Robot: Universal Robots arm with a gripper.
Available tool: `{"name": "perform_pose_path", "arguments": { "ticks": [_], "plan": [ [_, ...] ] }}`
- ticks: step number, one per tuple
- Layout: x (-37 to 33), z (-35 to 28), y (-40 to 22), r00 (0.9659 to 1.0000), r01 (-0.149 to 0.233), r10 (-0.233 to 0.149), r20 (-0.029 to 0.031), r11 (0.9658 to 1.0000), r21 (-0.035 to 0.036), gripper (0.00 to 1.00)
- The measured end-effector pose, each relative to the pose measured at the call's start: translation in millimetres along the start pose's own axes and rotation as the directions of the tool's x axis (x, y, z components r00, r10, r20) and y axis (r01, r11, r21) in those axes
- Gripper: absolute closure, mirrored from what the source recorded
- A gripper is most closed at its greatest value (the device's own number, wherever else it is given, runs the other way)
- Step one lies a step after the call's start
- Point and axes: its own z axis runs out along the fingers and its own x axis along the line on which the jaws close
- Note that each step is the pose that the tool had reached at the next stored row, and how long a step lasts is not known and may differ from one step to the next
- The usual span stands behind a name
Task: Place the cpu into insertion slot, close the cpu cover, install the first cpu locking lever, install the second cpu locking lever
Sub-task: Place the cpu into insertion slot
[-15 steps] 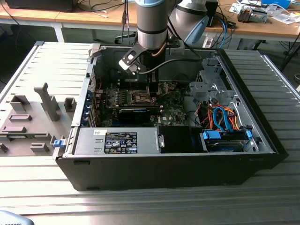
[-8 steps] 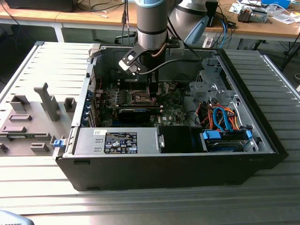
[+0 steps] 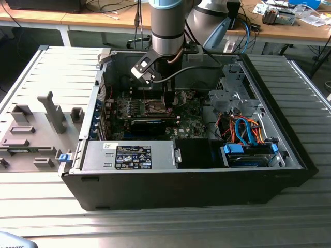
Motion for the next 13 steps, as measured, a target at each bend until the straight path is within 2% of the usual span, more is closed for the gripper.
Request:
{"name": "perform_pose_path", "arguments": {
  "ticks": [13],
  "plan": [
    [0.0, 2.3, -1.0, 1.0000, 0.000, 0.000, 0.0000, 1.0000, -0.0001, 0.46]
  ]
}}
